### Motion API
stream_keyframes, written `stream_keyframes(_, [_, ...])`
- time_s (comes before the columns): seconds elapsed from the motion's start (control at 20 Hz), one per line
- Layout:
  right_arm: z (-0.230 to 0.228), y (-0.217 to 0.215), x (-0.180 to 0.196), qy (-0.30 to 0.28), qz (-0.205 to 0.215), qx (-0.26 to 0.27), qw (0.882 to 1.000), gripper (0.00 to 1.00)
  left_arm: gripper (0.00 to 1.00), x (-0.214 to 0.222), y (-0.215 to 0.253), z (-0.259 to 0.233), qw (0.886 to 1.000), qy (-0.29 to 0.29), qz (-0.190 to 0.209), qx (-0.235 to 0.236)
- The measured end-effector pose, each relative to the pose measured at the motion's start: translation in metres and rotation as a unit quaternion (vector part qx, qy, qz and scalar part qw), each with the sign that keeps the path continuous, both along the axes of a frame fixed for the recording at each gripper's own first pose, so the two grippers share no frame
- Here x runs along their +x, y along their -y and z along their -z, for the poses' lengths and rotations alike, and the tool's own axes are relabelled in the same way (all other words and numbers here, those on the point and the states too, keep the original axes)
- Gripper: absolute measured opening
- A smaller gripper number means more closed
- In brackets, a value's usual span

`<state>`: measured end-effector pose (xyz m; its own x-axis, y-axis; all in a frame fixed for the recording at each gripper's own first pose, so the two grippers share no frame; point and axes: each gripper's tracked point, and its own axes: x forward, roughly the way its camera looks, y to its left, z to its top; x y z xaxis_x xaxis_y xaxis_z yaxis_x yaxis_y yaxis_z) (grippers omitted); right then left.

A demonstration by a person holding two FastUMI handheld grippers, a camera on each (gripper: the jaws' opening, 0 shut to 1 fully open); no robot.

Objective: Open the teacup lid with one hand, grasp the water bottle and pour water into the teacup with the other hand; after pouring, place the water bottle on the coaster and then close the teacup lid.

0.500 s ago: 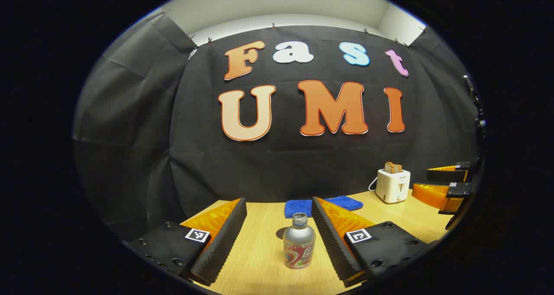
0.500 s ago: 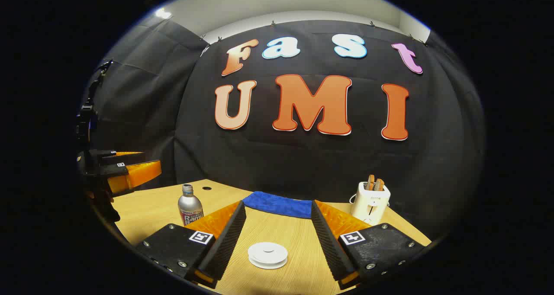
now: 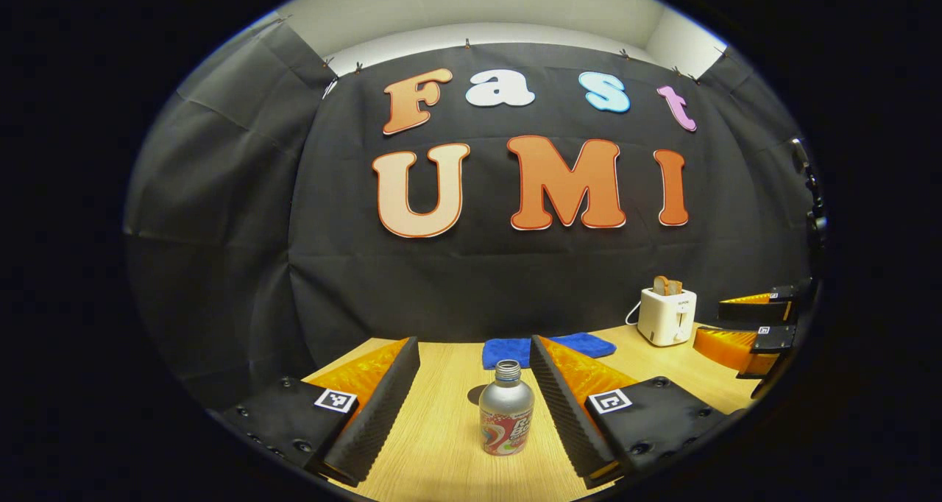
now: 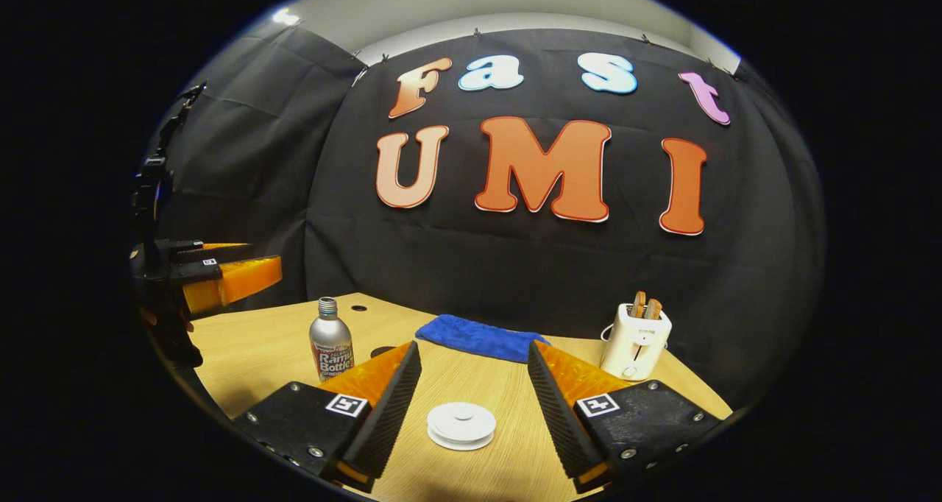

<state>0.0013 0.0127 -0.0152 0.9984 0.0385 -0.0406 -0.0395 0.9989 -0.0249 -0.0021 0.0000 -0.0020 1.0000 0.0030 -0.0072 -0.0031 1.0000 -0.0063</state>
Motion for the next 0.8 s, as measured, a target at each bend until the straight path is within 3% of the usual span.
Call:
stream_keyframes(0.6, [0.050,-0.015,0.020,-0.064,-0.017,0.013,0.998,0.83,1.00,0.002,0.003,0.014,1.000,-0.013,0.002,0.011])
stream_keyframes(0.65, [0.057,-0.016,0.023,-0.076,-0.018,0.011,0.997,0.77,1.00,0.001,0.003,0.016,1.000,-0.016,0.000,0.011])
stream_keyframes(0.8, [0.074,-0.019,0.033,-0.095,-0.016,0.007,0.995,0.73,1.00,0.004,0.001,0.024,1.000,-0.025,-0.003,0.014])
